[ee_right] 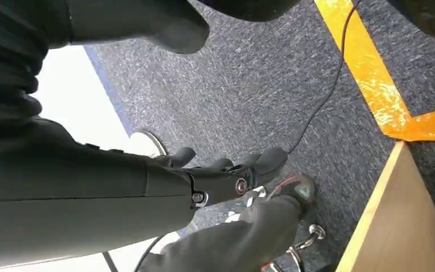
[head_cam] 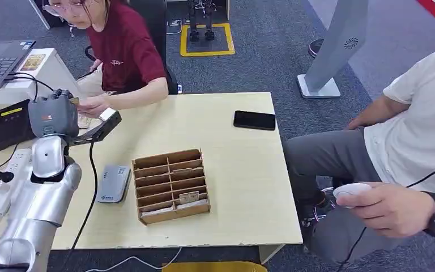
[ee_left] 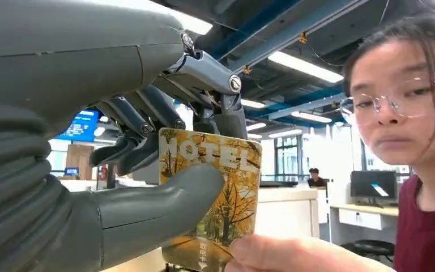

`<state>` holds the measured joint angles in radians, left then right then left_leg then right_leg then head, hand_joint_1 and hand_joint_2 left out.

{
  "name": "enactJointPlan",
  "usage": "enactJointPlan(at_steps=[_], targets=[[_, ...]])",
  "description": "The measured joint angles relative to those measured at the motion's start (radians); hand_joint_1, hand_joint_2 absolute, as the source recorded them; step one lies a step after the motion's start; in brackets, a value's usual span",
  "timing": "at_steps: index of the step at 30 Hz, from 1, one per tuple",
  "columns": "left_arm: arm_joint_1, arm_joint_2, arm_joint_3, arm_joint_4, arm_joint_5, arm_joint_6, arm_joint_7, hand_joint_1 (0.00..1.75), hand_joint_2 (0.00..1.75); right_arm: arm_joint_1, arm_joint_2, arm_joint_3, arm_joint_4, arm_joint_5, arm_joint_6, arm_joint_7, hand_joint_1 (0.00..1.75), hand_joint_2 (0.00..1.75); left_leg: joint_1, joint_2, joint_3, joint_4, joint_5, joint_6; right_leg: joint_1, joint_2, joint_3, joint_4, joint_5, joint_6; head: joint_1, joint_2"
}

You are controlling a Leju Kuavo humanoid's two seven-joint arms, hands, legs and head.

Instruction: Pass the card to the sensor for recognition and then transmit it.

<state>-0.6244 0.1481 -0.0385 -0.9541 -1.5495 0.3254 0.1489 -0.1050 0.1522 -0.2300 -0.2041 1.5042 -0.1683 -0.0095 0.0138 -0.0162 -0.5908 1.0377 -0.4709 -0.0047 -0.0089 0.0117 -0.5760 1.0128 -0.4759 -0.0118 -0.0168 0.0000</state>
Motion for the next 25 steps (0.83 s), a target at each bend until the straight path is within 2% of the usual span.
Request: enactJointPlan(at_steps=[4, 5, 6, 7, 13, 15, 25], targets=[[0.0, -0.019, 0.013, 0.007, 0.001, -0.004, -0.027, 1.71, 1.75, -0.001, 0.006, 0.0, 0.0, 0.0, 0.0, 0.0, 0.0, 1.75, 0.0, 0.0, 0.0, 0.0, 0.0, 0.0, 0.0, 0.0, 0.0, 0.0, 0.0, 0.0, 0.0, 0.0], [0.0, -0.024, 0.017, 0.009, 0.002, -0.004, -0.034, 1.54, 1.75, -0.001, 0.009, 0.0, -0.001, 0.0, 0.0, 0.001, 0.0, 1.75, 0.0, 0.0, 0.0, 0.0, 0.0, 0.0, 0.0, 0.0, 0.0, 0.0, 0.0, 0.0, 0.0, 0.0], [-0.001, -0.029, 0.021, 0.01, 0.003, -0.004, -0.04, 1.2, 1.75, -0.002, 0.011, 0.0, -0.002, 0.0, 0.0, 0.002, 0.0, 1.75, 0.0, 0.0, 0.0, 0.0, 0.0, 0.0, 0.0, 0.0, 0.0, 0.0, 0.0, 0.0, 0.0, 0.0], [-0.001, -0.034, 0.025, 0.01, 0.003, -0.006, -0.044, 0.0, 1.75, -0.003, 0.011, 0.0, -0.002, 0.0, -0.001, 0.004, 0.0, 1.75, 0.0, 0.0, 0.0, 0.0, 0.0, 0.0, 0.0, 0.0, 0.0, 0.0, 0.0, 0.0, 0.0, 0.0], [0.0, -0.047, 0.042, 0.01, 0.008, 0.0, -0.077, 0.0, 1.75, -0.005, 0.013, 0.0, -0.002, 0.0, -0.008, -0.003, 0.0, 1.75, 0.0, 0.0, -0.001, 0.0, 0.0, 0.0, 0.0, 0.0, 0.0, 0.0, 0.0, 0.0, 0.0, 0.0], [0.008, -0.045, 0.053, 0.002, 0.017, 0.008, -0.098, 0.0, 1.75, -0.004, 0.013, 0.0, -0.002, 0.0, -0.016, -0.008, 0.0, 1.75, 0.0, 0.0, 0.0, 0.0, 0.0, 0.0, 0.0, 0.001, 0.0, 0.0, 0.0, 0.0, 0.0, 0.0], [0.057, -0.032, 0.075, -0.047, 0.043, 0.017, -0.13, 0.0, 1.75, 0.002, 0.013, 0.0, -0.002, -0.001, -0.029, -0.008, 0.0, 1.75, 0.0, 0.001, -0.001, 0.0, 0.0, 0.0, 0.0, 0.001, 0.0, 0.0, 0.0, 0.0, 0.0, 0.0]])
